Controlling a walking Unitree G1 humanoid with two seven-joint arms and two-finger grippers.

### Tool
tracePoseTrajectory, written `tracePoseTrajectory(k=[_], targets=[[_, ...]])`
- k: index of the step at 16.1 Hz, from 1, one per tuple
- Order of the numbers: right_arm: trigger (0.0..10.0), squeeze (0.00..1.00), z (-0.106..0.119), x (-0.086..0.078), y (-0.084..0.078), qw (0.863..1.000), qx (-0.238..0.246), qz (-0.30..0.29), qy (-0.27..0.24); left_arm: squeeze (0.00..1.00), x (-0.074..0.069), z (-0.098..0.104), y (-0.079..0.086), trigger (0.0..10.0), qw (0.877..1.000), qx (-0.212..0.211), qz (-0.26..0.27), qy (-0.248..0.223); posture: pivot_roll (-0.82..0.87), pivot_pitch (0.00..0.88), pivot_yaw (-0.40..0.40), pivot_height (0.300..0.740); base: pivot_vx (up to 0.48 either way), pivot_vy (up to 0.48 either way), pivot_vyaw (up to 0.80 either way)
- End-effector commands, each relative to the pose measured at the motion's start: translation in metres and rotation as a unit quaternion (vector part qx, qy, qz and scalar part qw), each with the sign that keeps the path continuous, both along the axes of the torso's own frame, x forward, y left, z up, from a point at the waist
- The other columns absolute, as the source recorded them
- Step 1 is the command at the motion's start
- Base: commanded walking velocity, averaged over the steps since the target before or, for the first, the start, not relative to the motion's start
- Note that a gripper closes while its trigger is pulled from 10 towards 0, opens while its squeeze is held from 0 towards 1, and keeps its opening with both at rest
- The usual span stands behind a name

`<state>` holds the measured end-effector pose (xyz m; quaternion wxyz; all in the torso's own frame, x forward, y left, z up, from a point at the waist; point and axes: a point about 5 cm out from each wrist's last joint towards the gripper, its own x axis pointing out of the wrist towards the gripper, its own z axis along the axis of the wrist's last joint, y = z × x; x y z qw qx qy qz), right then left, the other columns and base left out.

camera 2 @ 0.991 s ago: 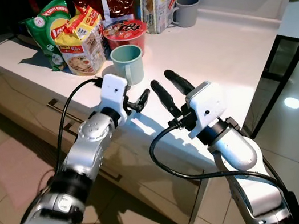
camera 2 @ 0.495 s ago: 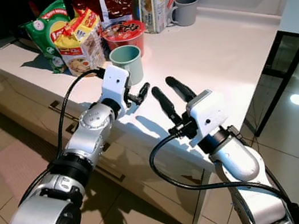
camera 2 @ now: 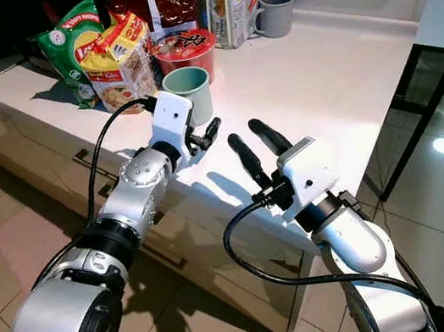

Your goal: Setting the table

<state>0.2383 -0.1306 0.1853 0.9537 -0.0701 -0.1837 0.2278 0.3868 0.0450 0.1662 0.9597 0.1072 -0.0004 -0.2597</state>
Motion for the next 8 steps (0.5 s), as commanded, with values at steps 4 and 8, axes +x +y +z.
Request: tracePoseTrajectory(k=[4, 8], targets=[[10.0, 0.0, 0.0056, -0.0028, 0.0018, 1.0, 0.0, 0.003, -0.009, 0.0, 0.0038, 0.0076, 0.0003, 0.0, 1.0, -0.01, 0.01, -0.008, -0.1, 0.0, 0.063, 0.74, 0.0, 0.0, 0.0], [10.0, 0.0, 0.0055, -0.0032, 0.0023, 1.0, 0.0, 0.004, -0.008, 0.0, 0.0037, 0.0073, -0.0025, 0.0, 1.0, -0.015, 0.01, -0.002, -0.1, 0.0, 0.062, 0.74, 0.0, 0.0, 0.0]])
